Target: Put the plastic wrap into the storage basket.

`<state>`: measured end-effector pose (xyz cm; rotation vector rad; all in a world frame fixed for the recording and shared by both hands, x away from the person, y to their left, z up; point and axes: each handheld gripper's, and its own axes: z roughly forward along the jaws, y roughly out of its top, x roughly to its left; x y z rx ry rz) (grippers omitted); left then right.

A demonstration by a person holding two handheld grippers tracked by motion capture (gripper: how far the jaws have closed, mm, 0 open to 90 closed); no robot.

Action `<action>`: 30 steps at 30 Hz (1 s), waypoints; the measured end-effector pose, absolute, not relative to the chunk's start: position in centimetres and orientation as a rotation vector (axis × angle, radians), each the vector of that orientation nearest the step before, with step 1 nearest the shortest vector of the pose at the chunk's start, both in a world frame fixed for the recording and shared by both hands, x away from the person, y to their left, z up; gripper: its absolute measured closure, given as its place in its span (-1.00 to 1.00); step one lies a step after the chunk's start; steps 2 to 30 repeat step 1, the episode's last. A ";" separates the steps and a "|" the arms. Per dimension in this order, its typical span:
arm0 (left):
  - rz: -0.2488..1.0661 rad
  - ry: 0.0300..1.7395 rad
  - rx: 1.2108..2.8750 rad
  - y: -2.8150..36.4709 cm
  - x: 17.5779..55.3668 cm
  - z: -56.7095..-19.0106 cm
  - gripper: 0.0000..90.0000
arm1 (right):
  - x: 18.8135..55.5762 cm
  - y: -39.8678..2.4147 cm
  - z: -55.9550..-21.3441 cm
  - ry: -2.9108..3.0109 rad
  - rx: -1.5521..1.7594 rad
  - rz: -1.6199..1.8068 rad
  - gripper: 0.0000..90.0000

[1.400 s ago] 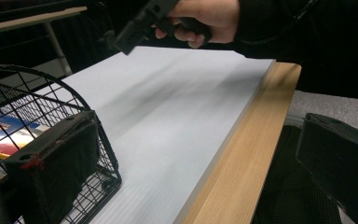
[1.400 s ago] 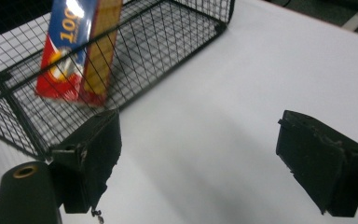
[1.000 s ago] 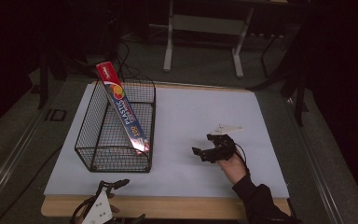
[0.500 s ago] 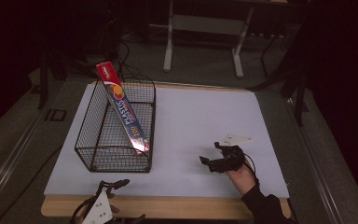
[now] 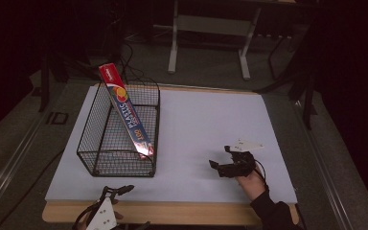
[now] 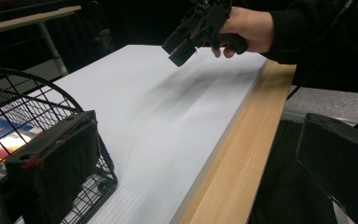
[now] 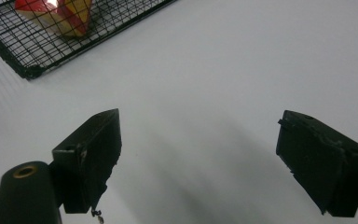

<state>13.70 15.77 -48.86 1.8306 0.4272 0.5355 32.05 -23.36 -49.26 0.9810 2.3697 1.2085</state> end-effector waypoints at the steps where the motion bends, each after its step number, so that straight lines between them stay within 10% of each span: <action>1: 0.535 0.427 1.831 15.8 13.7 -48.9 -1.00 | 32.0 -23.4 -49.3 2.367 0.977 1.213 -0.69; 30: 0.535 0.427 1.831 15.8 13.7 -48.9 -1.00 | 32.0 -23.4 -49.3 2.367 0.977 1.213 -0.69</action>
